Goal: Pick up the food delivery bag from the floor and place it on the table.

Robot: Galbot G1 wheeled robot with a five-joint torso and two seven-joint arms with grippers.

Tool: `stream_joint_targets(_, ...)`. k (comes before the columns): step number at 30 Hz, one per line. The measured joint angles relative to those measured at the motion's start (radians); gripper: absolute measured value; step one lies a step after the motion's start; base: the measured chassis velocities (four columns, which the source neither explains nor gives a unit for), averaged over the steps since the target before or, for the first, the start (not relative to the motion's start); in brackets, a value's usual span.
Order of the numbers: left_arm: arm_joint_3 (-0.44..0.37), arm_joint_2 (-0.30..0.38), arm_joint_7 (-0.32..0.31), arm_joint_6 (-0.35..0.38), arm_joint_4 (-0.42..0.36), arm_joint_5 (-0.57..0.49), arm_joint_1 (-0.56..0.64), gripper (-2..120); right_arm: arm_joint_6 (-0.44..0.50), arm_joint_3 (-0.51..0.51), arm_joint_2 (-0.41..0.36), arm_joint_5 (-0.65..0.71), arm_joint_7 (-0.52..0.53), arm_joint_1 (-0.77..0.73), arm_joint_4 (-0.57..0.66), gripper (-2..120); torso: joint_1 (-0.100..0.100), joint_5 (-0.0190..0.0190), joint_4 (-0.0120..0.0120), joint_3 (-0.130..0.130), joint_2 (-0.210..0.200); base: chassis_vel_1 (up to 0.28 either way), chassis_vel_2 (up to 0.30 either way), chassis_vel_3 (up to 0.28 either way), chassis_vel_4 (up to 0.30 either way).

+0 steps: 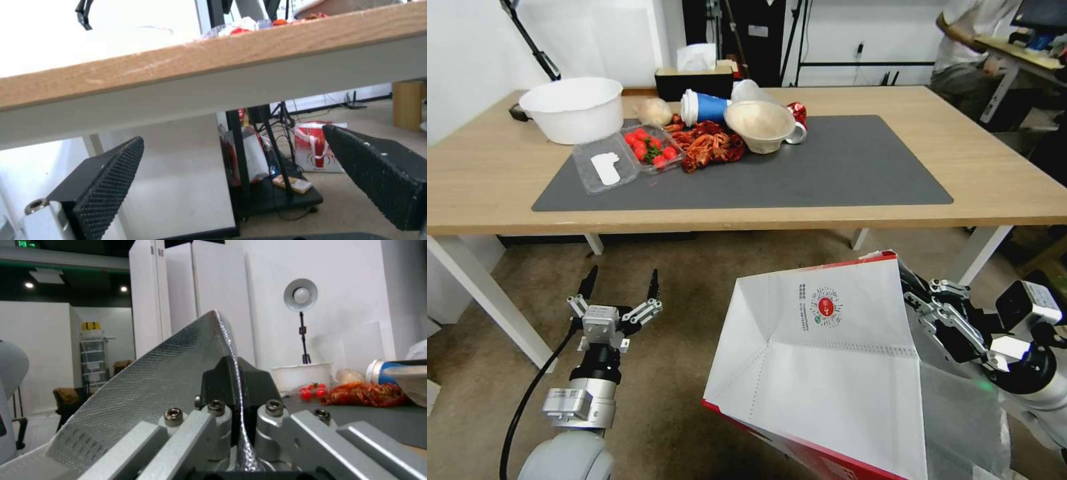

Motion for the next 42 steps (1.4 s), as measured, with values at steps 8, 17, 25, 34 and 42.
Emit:
stream_joint_targets(8, -0.003, 0.003, 0.0, 0.002, -0.002, -0.001, 0.001, 100, -0.002, -0.006, 0.001, 0.001, 0.0, 0.007, -0.003, 0, 0.012, 0.0001, 0.0, 0.021, 0.033, 0.0, 0.0, 0.0, 0.0)
stream_joint_targets(17, -0.003, 0.0, 0.0, 0.004, -0.001, -0.001, -0.002, 100, -0.003, -0.007, 0.001, 0.003, 0.0, 0.011, -0.011, 0, 0.026, 0.0001, 0.0, 0.044, 0.07, 0.0, 0.0, 0.0, 0.0)
stream_joint_targets(25, -0.005, 0.0, 0.0, 0.004, 0.0, -0.001, -0.001, 100, -0.003, -0.009, 0.003, 0.004, -0.001, 0.015, -0.014, 0, 0.04, 0.0001, 0.0, 0.067, 0.107, 0.0, 0.0, 0.0, 0.0)
stream_joint_targets(34, -0.006, 0.0, 0.0, 0.004, -0.004, -0.001, 0.002, 100, -0.003, -0.009, 0.007, 0.005, -0.001, 0.015, -0.014, 0, 0.053, 0.0001, 0.0, 0.088, 0.141, 0.0, 0.0, 0.0, 0.0)
stream_joint_targets(42, -0.005, -0.002, -0.001, 0.003, -0.002, -0.004, -0.004, 100, -0.003, -0.001, 0.009, 0.004, -0.001, 0.009, -0.002, 0, 0.067, 0.0001, 0.0, 0.108, 0.175, 0.0, 0.0, 0.0, 0.0)
